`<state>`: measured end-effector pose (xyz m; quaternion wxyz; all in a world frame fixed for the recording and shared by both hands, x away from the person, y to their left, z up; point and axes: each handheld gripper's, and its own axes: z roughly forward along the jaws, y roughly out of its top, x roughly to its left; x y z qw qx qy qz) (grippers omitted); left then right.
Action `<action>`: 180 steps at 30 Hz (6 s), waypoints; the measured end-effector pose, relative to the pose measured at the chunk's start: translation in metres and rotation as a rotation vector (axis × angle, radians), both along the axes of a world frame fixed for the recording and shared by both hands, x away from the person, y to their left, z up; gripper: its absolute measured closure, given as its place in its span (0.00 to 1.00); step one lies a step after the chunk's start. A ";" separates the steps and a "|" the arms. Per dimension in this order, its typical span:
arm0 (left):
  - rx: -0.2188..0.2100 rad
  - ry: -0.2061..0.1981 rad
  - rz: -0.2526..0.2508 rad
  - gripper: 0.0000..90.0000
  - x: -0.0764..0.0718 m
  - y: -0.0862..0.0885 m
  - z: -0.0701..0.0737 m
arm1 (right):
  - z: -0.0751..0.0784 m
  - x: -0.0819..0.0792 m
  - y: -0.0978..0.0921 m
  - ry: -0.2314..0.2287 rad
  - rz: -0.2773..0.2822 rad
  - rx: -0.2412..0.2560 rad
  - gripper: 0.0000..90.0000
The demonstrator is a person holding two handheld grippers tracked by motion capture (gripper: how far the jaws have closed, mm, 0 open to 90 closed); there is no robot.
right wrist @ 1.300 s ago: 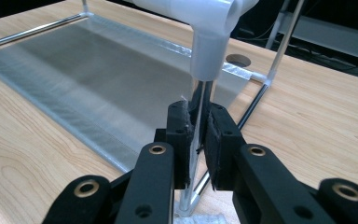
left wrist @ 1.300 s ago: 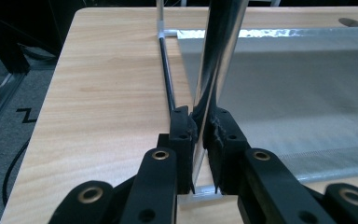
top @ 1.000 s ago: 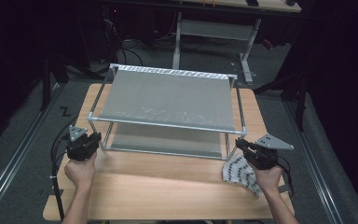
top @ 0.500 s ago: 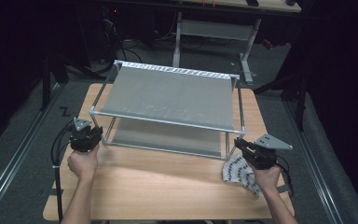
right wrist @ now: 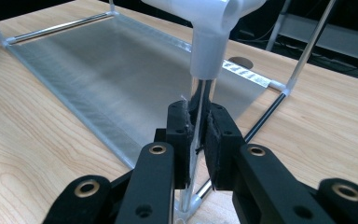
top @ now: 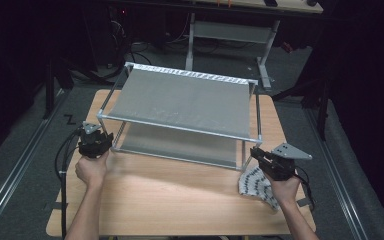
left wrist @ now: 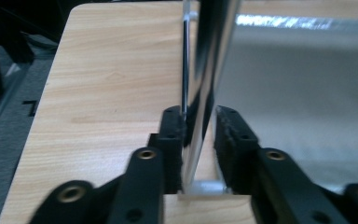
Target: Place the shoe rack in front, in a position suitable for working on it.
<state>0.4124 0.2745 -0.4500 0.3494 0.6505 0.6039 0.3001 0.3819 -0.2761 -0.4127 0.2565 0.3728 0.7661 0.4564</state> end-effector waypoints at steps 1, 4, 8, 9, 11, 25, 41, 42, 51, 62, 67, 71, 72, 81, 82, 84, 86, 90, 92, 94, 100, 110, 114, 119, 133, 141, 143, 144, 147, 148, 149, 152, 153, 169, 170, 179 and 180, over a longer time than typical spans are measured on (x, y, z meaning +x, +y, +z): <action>0.009 -0.002 0.003 0.75 -0.002 -0.001 -0.001 | 0.000 0.000 0.000 0.002 -0.003 0.002 0.90; 0.006 -0.024 0.039 0.65 -0.015 -0.003 -0.002 | 0.000 0.001 0.000 0.003 -0.008 0.004 0.90; 0.011 -0.032 0.050 0.54 -0.035 -0.007 -0.005 | 0.000 0.000 0.000 0.002 -0.014 0.006 0.90; 0.013 -0.034 0.047 0.53 -0.041 -0.009 -0.006 | 0.000 0.000 0.000 0.001 -0.015 0.006 0.90; 0.013 -0.014 0.019 0.52 -0.047 -0.016 -0.010 | 0.000 0.000 0.001 0.001 -0.015 0.005 0.90; 0.024 0.123 -0.214 0.41 -0.034 -0.106 -0.034 | 0.000 -0.002 0.002 0.002 -0.009 0.002 0.90; 0.005 0.158 -0.221 0.40 -0.015 -0.128 -0.050 | 0.000 -0.007 0.016 0.003 0.046 0.003 0.90; 0.005 0.156 -0.219 0.40 -0.015 -0.128 -0.050 | 0.000 -0.008 0.016 0.003 0.049 0.001 0.90; 0.025 0.146 -0.209 0.40 -0.010 -0.126 -0.051 | -0.001 -0.014 0.022 -0.001 0.077 0.009 0.90; 0.044 0.172 -0.193 0.39 0.000 -0.124 -0.049 | -0.001 -0.022 0.031 -0.001 0.121 -0.004 0.90; 0.042 0.175 -0.193 0.39 0.000 -0.124 -0.049 | -0.001 -0.026 0.038 0.000 0.149 -0.004 0.90; 0.041 0.180 -0.195 0.39 -0.001 -0.124 -0.049 | -0.002 -0.029 0.041 -0.001 0.158 0.003 0.90; 0.045 0.181 -0.196 0.39 -0.001 -0.125 -0.049 | -0.002 -0.030 0.041 -0.002 0.160 0.003 0.90; 0.048 0.180 -0.209 0.39 -0.002 -0.127 -0.048 | -0.001 -0.039 0.048 -0.003 0.196 -0.014 0.90; 0.050 0.179 -0.213 0.39 -0.003 -0.128 -0.048 | -0.001 -0.039 0.048 -0.004 0.199 -0.012 0.90; 0.050 0.174 -0.222 0.39 -0.004 -0.130 -0.047 | -0.001 -0.041 0.050 -0.002 0.205 -0.010 0.90; 0.043 0.161 -0.227 0.39 -0.006 -0.132 -0.045 | -0.001 -0.043 0.052 -0.004 0.218 -0.012 0.90; 0.034 0.144 -0.255 0.38 -0.008 -0.141 -0.041 | -0.002 -0.045 0.055 -0.004 0.237 -0.004 0.90; 0.043 0.141 -0.274 0.38 -0.008 -0.147 -0.040 | -0.002 -0.044 0.056 -0.004 0.239 0.002 0.90; 0.049 0.137 -0.292 0.37 -0.007 -0.153 -0.039 | -0.003 -0.044 0.056 -0.005 0.238 0.002 0.90; 0.050 0.145 -0.319 0.36 -0.003 -0.167 -0.041 | -0.003 -0.044 0.057 -0.010 0.244 0.005 0.90; 0.044 0.148 -0.311 0.35 0.000 -0.168 -0.045 | -0.005 -0.044 0.054 -0.011 0.220 -0.018 0.65; 0.051 0.143 -0.315 0.35 0.000 -0.168 -0.046 | -0.008 -0.043 0.038 0.010 0.211 -0.004 0.58; 0.051 0.135 -0.318 0.35 0.000 -0.168 -0.047 | -0.014 -0.046 0.007 0.023 0.126 -0.017 0.56; 0.047 0.103 -0.320 0.36 -0.002 -0.168 -0.051 | -0.069 -0.042 -0.044 0.214 -0.040 -0.081 0.43; 0.045 0.096 -0.327 0.38 -0.003 -0.167 -0.052 | -0.083 -0.037 -0.039 0.251 -0.007 -0.141 0.79; 0.039 0.089 -0.327 0.38 -0.003 -0.167 -0.053 | -0.083 -0.036 -0.037 0.256 -0.005 -0.140 0.86; 0.036 0.085 -0.328 0.38 -0.004 -0.167 -0.053 | -0.082 -0.036 -0.037 0.254 -0.003 -0.144 0.87; 0.035 0.079 -0.329 0.39 -0.004 -0.167 -0.054 | -0.080 -0.034 -0.034 0.240 0.003 -0.150 0.89; 0.037 0.078 -0.331 0.39 -0.004 -0.167 -0.054 | -0.079 -0.034 -0.033 0.234 0.004 -0.144 0.90; 0.037 0.077 -0.333 0.40 -0.004 -0.167 -0.054 | -0.077 -0.033 -0.031 0.235 0.001 -0.134 0.90; 0.037 0.077 -0.334 0.41 -0.005 -0.167 -0.054 | -0.070 -0.029 -0.025 0.205 0.008 -0.129 0.90; 0.034 0.075 -0.334 0.41 -0.005 -0.167 -0.054 | -0.068 -0.027 -0.022 0.199 0.010 -0.127 0.90; 0.031 0.063 -0.335 0.42 -0.005 -0.167 -0.055 | -0.077 -0.004 0.033 0.174 0.109 -0.056 0.90; 0.032 0.064 -0.335 0.42 -0.005 -0.167 -0.055 | -0.078 -0.005 0.036 0.173 0.120 -0.065 0.90; 0.033 0.061 -0.340 0.43 -0.005 -0.167 -0.055 | -0.083 0.005 0.042 0.178 0.107 -0.100 0.90; 0.033 0.061 -0.340 0.43 -0.005 -0.167 -0.055 | -0.083 0.006 0.042 0.176 0.103 -0.102 0.90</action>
